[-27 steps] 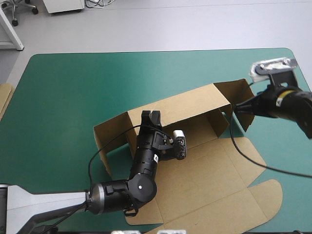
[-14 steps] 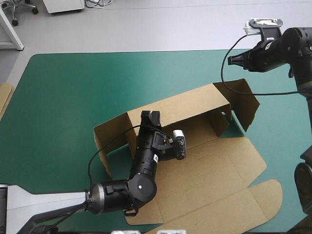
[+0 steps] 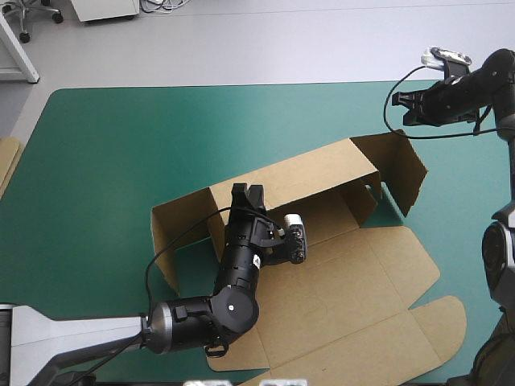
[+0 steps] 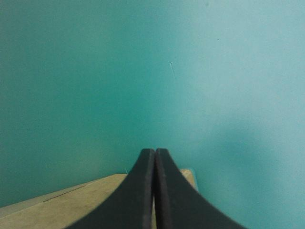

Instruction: Fold the box

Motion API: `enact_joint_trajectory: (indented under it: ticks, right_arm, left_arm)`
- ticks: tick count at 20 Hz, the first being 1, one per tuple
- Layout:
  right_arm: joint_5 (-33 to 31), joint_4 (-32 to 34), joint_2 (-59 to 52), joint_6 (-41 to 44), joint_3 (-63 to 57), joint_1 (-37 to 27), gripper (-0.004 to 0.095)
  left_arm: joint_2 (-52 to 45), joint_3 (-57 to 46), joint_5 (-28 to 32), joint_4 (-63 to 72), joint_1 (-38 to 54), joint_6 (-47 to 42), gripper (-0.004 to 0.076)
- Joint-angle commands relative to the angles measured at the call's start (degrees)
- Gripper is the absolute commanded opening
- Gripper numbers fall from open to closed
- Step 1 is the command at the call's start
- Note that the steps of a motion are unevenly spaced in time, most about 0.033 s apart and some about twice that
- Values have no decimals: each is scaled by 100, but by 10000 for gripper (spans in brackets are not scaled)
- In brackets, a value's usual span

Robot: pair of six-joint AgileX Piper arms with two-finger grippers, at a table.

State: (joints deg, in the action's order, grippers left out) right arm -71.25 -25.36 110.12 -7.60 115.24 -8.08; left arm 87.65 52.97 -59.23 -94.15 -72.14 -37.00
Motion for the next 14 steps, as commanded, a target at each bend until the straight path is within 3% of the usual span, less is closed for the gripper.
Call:
enact_joint_trajectory:
  ticks: [1,5,14]
  right_arm:
    - [4,-678,-200,-268,199,-86,-20]
    - [-6,-1166,-108,-401,199,-86,-20]
    - [-19,-1128,-171,-349,150,30,-19]
  left_arm:
    - [-206,139,-238,-210,-52,-68,-10]
    - [-206,139,-247,-168,-52,-16,-10]
    - [-206,139,-261,-157,-52,-16,-10]
